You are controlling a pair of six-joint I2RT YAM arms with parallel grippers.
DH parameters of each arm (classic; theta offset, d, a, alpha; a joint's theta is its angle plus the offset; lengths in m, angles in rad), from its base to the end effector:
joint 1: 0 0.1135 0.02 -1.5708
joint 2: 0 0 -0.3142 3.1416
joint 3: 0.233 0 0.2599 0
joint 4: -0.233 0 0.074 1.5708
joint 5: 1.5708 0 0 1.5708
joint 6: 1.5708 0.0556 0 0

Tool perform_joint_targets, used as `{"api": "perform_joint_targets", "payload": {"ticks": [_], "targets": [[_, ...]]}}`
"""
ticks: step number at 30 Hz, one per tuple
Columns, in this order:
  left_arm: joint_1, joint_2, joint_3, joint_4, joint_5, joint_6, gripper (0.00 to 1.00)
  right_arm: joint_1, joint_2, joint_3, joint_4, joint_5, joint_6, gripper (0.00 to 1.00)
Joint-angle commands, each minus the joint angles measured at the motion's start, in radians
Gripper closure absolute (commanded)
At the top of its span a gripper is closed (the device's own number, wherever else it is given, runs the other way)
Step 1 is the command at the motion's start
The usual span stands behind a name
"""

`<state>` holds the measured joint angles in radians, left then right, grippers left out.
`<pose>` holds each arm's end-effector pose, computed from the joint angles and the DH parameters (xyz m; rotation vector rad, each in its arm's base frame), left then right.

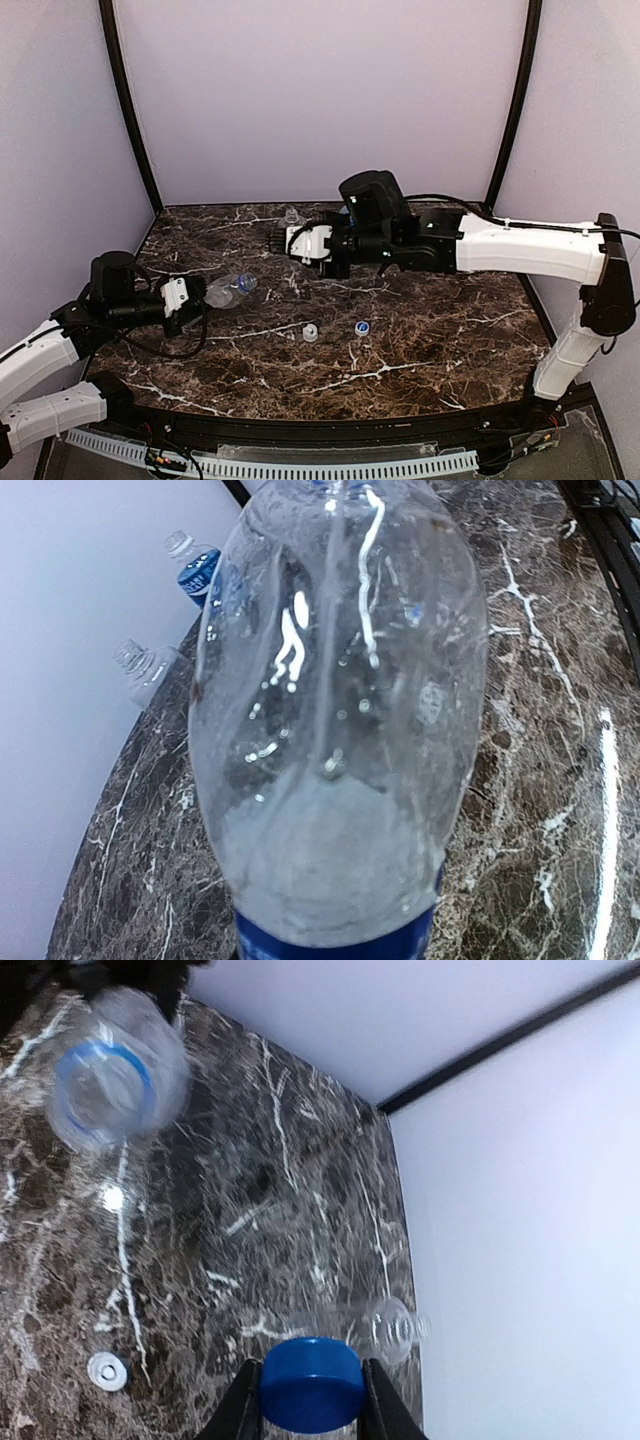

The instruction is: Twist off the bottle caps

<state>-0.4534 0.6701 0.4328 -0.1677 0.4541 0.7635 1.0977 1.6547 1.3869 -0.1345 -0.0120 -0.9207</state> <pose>0.1220 -0.0866 0.2587 1.3362 1.4069 -0.2425 0.1932 0.3789 0.3668 -1.6760 1.0453 0.1272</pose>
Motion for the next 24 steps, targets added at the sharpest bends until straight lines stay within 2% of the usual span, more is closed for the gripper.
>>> {"api": "perform_joint_targets", "payload": {"ticks": [1, 4, 7, 13, 20, 21, 24], "targets": [[0.011, -0.02, -0.035, 0.13, -0.082, -0.13, 0.79, -0.157, -0.026, 0.094, -0.304, 0.26, 0.636, 1.0], [0.015, -0.024, -0.046, 0.179, -0.096, -0.193, 0.79, -0.313, -0.018, 0.078, -0.549, 0.261, 1.009, 1.0], [0.016, -0.025, -0.055, 0.212, -0.084, -0.229, 0.79, -0.421, -0.018, -0.063, -0.635, 0.166, 1.187, 1.0], [0.018, -0.023, -0.064, 0.225, -0.085, -0.239, 0.78, -0.492, 0.047, -0.238, -0.609, 0.087, 1.271, 1.0], [0.019, -0.021, -0.06, 0.222, -0.086, -0.24, 0.78, -0.495, 0.169, -0.225, -0.621, 0.064, 1.275, 1.0], [0.018, -0.022, -0.059, 0.22, -0.088, -0.237, 0.78, -0.496, 0.175, -0.223, -0.632, 0.074, 1.277, 0.95], [0.018, -0.023, -0.061, 0.223, -0.086, -0.233, 0.78, -0.494, 0.186, -0.215, -0.666, 0.086, 1.275, 0.66]]}}
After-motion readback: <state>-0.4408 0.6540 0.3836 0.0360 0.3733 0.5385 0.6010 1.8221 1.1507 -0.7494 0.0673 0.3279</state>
